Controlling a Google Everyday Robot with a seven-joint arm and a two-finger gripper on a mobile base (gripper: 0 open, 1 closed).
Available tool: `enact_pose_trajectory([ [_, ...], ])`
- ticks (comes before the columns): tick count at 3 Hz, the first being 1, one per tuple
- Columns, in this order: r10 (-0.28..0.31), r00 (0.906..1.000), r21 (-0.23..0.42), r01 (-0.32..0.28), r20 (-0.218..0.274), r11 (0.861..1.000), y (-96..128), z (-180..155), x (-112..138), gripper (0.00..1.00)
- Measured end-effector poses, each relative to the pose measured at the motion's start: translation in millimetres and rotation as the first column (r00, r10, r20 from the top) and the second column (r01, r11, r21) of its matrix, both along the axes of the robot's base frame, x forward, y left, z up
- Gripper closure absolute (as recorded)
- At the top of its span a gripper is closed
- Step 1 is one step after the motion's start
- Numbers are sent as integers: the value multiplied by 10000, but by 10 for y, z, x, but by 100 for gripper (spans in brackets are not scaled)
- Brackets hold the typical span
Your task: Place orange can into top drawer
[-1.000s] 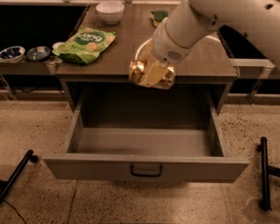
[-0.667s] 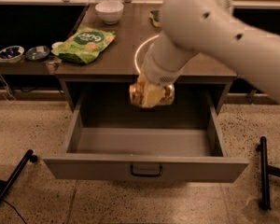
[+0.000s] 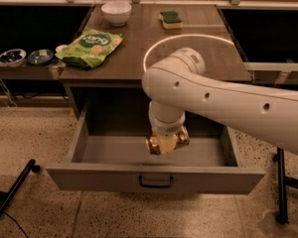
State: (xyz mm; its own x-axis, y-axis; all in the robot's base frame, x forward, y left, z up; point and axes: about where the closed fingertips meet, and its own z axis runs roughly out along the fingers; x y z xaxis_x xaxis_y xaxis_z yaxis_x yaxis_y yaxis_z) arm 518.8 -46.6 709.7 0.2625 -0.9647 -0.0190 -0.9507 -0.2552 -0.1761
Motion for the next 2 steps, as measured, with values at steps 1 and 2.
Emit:
enact_pose_trajectory([
  [1, 166, 9977, 1462, -69, -655, 9892, 74, -89, 183, 100],
  [2, 213, 9969, 3100, 32, -758, 9507, 182, -235, 507, 100],
])
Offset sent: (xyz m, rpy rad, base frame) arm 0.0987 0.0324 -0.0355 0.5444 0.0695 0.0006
